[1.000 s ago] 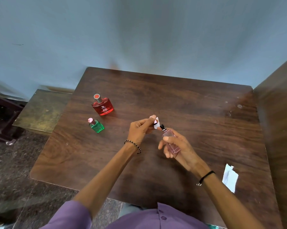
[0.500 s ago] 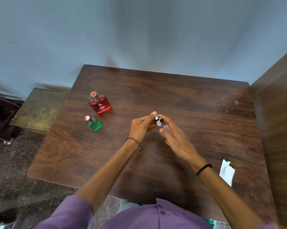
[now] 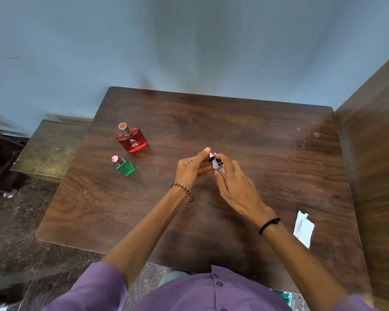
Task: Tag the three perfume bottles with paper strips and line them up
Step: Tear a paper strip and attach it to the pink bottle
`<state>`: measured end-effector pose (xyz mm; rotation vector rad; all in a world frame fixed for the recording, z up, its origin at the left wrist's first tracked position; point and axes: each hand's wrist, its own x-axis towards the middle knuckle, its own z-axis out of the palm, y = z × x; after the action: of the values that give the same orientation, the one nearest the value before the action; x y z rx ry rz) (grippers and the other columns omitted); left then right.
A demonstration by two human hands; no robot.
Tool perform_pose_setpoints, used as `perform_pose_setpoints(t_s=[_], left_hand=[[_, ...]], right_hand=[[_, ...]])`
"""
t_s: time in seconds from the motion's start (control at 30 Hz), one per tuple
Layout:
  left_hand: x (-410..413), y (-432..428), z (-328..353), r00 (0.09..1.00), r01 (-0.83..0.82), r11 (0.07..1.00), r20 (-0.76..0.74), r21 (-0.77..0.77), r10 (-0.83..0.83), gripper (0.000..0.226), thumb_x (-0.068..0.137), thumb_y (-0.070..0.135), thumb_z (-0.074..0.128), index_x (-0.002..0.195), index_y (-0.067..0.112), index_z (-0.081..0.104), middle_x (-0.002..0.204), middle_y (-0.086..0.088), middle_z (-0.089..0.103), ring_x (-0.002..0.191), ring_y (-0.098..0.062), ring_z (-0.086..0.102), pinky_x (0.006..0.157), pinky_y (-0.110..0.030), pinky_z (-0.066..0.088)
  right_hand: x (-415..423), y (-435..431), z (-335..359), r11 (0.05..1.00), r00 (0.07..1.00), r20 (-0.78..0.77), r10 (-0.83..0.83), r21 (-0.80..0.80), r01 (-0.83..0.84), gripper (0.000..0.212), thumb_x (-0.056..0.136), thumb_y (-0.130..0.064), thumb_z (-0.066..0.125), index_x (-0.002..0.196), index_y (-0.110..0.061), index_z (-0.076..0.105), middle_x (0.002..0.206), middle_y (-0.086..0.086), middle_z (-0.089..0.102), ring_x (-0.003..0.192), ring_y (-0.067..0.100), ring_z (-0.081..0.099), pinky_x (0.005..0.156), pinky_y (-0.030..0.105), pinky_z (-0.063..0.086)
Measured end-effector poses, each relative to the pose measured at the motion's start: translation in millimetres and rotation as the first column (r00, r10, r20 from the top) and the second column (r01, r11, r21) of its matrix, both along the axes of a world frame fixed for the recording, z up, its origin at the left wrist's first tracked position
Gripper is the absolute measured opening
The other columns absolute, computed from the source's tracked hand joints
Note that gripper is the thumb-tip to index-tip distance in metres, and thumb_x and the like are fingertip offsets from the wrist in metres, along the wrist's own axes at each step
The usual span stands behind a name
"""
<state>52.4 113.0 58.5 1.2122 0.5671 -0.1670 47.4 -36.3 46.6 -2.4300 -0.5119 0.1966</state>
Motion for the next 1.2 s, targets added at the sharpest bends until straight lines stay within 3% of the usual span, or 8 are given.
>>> perform_pose_setpoints(t_s=[0.13, 0.27, 0.4, 0.47, 0.6, 0.83, 1.0, 1.2], left_hand=[[-1, -2, 1, 1.0, 0.0, 1.0, -0.011, -0.014, 0.0, 0.025, 0.087, 0.032, 0.07, 0.089, 0.008, 0.078, 0.097, -0.015, 0.077, 0.095, -0.029, 0.073, 0.088, -0.04, 0.058], [-2, -4, 1, 1.0, -0.01, 1.0, -0.023, -0.016, 0.009, 0.025, 0.088, 0.03, 0.07, 0.09, 0.006, 0.077, 0.096, -0.015, 0.077, 0.091, -0.027, 0.073, 0.085, -0.037, 0.059], [-3, -3, -2, 1.0, -0.016, 1.0, -0.018, -0.023, 0.016, 0.035, 0.088, 0.031, 0.069, 0.1, -0.002, 0.074, 0.099, -0.018, 0.076, 0.095, -0.029, 0.073, 0.086, -0.038, 0.059], [-2, -1, -3, 1.0, -0.019, 1.0, -0.019, -0.011, 0.019, 0.035, 0.088, 0.032, 0.069, 0.099, -0.001, 0.074, 0.098, -0.016, 0.076, 0.092, -0.027, 0.074, 0.082, -0.036, 0.06], [0, 0, -4, 0.999, -0.031, 0.999, -0.027, 0.018, 0.032, 0.028, 0.089, 0.03, 0.069, 0.093, 0.004, 0.076, 0.093, -0.01, 0.078, 0.082, -0.019, 0.074, 0.073, -0.029, 0.061], [1, -4, -7, 1.0, -0.019, 0.999, 0.016, 0.026, 0.019, 0.033, 0.088, 0.032, 0.069, 0.096, 0.001, 0.076, 0.099, -0.012, 0.077, 0.095, -0.027, 0.073, 0.084, -0.036, 0.059], [2, -8, -2, 0.999, -0.015, 1.0, 0.03, 0.016, 0.014, 0.03, 0.089, 0.03, 0.068, 0.094, 0.0, 0.076, 0.098, -0.015, 0.076, 0.084, -0.022, 0.073, 0.073, -0.03, 0.059], [3, -7, -5, 0.999, 0.0, 0.999, 0.05, 0.044, -0.002, 0.039, 0.089, 0.031, 0.068, 0.098, -0.007, 0.073, 0.101, -0.022, 0.074, 0.085, -0.024, 0.07, 0.077, -0.032, 0.058]], right_hand=[[1, 0, 2, 0.999, 1.0, 0.005, 0.002, -0.053, -0.001, 0.046, 0.107, -0.03, 0.041, 0.151, -0.022, 0.032, 0.11, 0.007, 0.051, 0.061, 0.017, 0.057, 0.047, 0.017, 0.035], [0, 0, 5, 0.998, 1.0, -0.002, 0.004, -0.068, -0.004, 0.045, 0.106, -0.032, 0.04, 0.149, -0.023, 0.032, 0.114, 0.008, 0.052, 0.064, 0.018, 0.058, 0.051, 0.024, 0.043], [-4, -7, 3, 0.997, 0.997, -0.07, -0.044, 0.063, 0.049, 0.054, 0.106, -0.035, 0.043, 0.154, -0.023, 0.021, 0.13, 0.004, 0.053, 0.088, 0.019, 0.064, 0.07, 0.032, 0.05], [-5, -10, 5, 0.983, 0.985, -0.126, -0.118, 0.128, 0.134, 0.055, 0.105, -0.031, 0.048, 0.151, -0.017, 0.022, 0.122, 0.005, 0.057, 0.092, 0.019, 0.062, 0.074, 0.029, 0.045], [-5, -15, 14, 0.919, 0.925, -0.267, -0.272, 0.211, 0.332, 0.04, 0.098, -0.023, 0.059, 0.129, -0.014, 0.037, 0.11, 0.002, 0.059, 0.08, 0.016, 0.06, 0.058, 0.015, 0.041], [-13, -16, 26, 0.892, 0.891, -0.403, -0.208, 0.295, 0.342, 0.025, 0.097, -0.048, 0.059, 0.098, -0.023, 0.057, 0.071, -0.001, 0.076, 0.048, 0.009, 0.064, 0.052, 0.026, 0.051], [-12, -13, 23, 0.904, 0.892, -0.412, -0.188, 0.282, 0.321, 0.031, 0.093, -0.055, 0.062, 0.107, -0.027, 0.063, 0.074, -0.003, 0.075, 0.067, 0.008, 0.072, 0.069, 0.04, 0.063], [-13, -16, 24, 0.864, 0.885, -0.463, -0.048, 0.426, 0.269, 0.037, 0.094, -0.048, 0.065, 0.125, -0.027, 0.058, 0.087, -0.006, 0.079, 0.057, 0.005, 0.061, 0.063, 0.028, 0.054]])
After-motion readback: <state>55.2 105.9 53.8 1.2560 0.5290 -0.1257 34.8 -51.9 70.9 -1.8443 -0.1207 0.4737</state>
